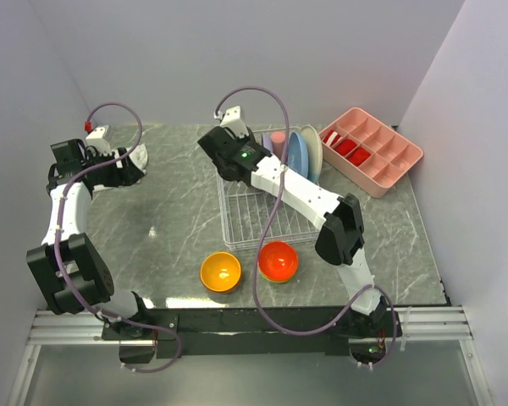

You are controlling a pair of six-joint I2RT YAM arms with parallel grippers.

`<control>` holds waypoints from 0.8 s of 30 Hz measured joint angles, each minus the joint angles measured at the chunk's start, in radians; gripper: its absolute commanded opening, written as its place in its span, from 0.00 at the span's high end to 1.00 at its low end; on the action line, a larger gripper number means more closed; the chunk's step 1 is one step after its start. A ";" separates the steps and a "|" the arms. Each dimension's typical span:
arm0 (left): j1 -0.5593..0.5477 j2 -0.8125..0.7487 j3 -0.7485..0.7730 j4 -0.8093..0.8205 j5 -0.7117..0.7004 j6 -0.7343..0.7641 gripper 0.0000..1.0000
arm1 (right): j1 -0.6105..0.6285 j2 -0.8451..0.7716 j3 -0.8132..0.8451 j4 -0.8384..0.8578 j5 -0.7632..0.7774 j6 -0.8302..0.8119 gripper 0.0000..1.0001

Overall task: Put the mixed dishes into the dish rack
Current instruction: Insert the plate into the dish rack.

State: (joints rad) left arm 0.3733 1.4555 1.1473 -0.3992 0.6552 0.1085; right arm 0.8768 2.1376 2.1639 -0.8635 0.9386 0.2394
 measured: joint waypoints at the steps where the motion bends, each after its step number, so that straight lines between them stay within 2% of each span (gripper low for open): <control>1: 0.000 0.000 -0.001 0.002 0.002 0.000 0.24 | 0.003 0.000 -0.004 0.005 0.007 -0.002 1.00; 11: 0.000 -0.002 -0.014 0.016 0.002 0.002 0.24 | 0.007 -0.068 -0.119 0.043 0.000 -0.002 1.00; 24: 0.000 -0.002 -0.015 0.020 0.010 -0.015 0.23 | 0.014 -0.094 -0.133 0.005 -0.020 -0.017 1.00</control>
State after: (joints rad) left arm 0.3733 1.4540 1.1324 -0.3790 0.6651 0.0933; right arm 0.8906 2.0434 2.0308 -0.8581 0.9188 0.2222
